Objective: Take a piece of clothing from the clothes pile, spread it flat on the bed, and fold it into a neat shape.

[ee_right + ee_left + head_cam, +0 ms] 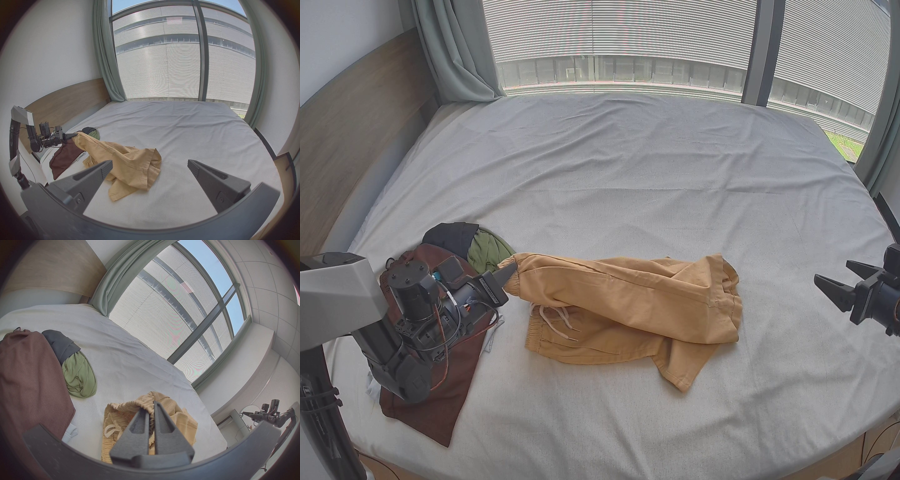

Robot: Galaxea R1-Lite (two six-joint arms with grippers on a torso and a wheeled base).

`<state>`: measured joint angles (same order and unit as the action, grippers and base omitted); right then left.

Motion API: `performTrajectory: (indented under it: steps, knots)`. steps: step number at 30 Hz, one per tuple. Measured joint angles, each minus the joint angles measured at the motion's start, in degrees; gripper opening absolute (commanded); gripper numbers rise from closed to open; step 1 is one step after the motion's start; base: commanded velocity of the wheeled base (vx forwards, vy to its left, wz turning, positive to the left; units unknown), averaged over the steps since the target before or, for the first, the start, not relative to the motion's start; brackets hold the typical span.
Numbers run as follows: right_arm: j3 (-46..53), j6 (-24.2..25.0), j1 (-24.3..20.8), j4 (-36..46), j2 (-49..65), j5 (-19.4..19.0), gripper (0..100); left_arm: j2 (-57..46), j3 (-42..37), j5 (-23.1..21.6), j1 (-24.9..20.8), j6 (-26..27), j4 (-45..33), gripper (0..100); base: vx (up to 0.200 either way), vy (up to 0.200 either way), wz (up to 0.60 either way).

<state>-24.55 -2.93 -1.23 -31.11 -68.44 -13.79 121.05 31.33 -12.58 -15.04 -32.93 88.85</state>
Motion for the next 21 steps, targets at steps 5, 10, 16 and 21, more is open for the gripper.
performTrajectory:
  steps: [5, 10, 16, 21]
  knots:
    - [-0.8, 0.41, -2.05, -4.06, -4.19, -0.17, 100, -0.49, -0.02, 0.0, 0.0, 0.0, 0.0, 0, 0.0, 0.0, 0.0]
    - [-1.05, 3.55, -2.97, -11.31, -8.83, -0.2, 100, -0.57, -0.09, 0.02, -0.09, 0.0, -0.02, 0, 0.0, 0.0, 0.0]
    - [-1.55, 8.95, -4.58, -19.36, -14.49, -0.57, 100, -0.68, -0.16, 0.02, -0.15, 0.0, 0.0, 0, 0.0, 0.0, 0.0]
    - [-3.21, 10.09, -5.41, -23.19, -20.02, -1.1, 100, -0.77, -0.38, 0.1, -0.11, 0.0, -0.02, 0, 0.0, 0.0, 0.0]
